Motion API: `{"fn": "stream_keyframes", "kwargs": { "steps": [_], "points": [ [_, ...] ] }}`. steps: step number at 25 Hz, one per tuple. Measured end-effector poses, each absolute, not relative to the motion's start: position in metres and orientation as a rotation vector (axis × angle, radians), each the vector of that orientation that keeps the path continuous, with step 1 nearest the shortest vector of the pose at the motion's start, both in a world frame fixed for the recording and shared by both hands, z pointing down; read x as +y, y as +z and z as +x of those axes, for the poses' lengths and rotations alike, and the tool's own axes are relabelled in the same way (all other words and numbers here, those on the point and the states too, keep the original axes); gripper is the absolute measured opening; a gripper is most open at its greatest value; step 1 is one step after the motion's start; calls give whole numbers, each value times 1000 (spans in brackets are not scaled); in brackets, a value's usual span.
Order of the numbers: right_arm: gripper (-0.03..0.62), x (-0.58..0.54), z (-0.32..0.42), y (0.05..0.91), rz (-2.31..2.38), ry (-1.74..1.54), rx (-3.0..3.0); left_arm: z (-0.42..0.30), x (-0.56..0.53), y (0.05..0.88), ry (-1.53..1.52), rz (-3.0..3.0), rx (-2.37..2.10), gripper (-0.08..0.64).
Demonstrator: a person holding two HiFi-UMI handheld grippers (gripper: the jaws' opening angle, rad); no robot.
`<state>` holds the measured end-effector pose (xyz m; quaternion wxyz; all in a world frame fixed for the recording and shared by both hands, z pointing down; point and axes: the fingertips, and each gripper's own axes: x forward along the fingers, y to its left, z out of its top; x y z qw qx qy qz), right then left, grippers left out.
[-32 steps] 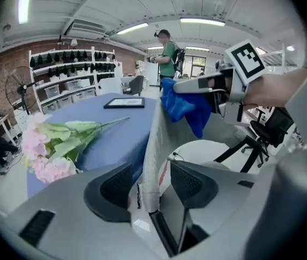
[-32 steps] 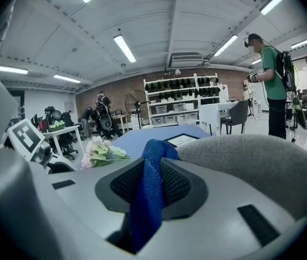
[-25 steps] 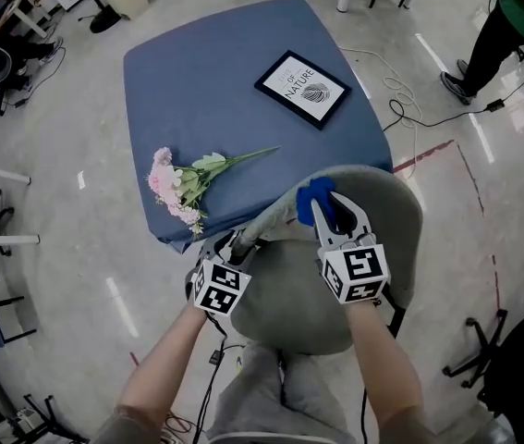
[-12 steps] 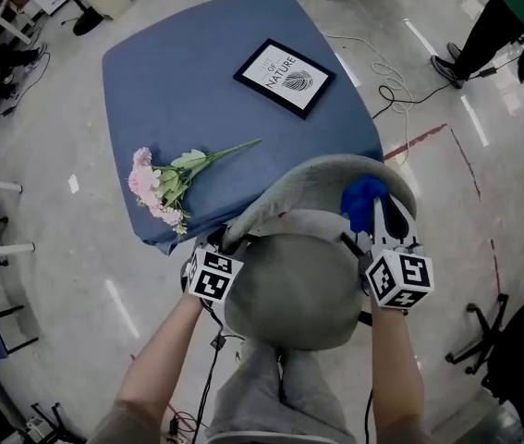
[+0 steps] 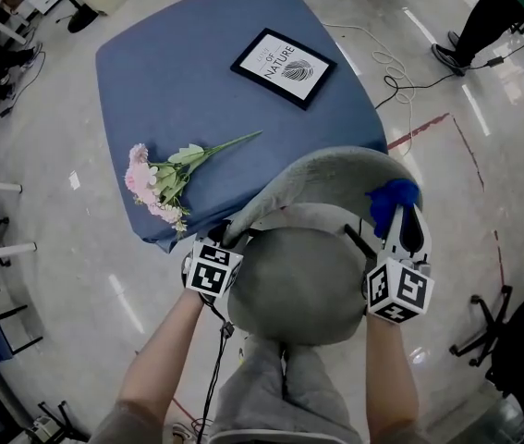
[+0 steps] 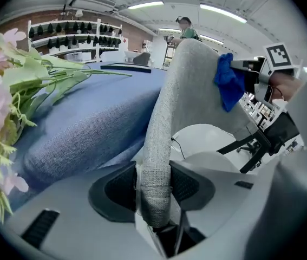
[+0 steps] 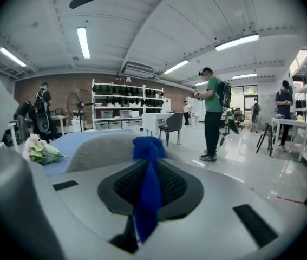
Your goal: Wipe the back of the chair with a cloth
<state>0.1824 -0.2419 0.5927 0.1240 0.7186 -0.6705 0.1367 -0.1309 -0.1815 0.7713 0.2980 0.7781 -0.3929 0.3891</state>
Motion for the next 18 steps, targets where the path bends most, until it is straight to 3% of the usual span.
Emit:
{"fn": "stream_keyframes", "kwargs": {
  "steps": [10, 18],
  "points": [
    [63, -264, -36, 650, 1303, 504, -2367, -130, -182, 770, 1005, 2072, -1019, 179],
    [61, -254, -39, 655, 1243, 543, -2424, -133, -180, 771, 1017, 2066, -1028, 175]
  ]
}}
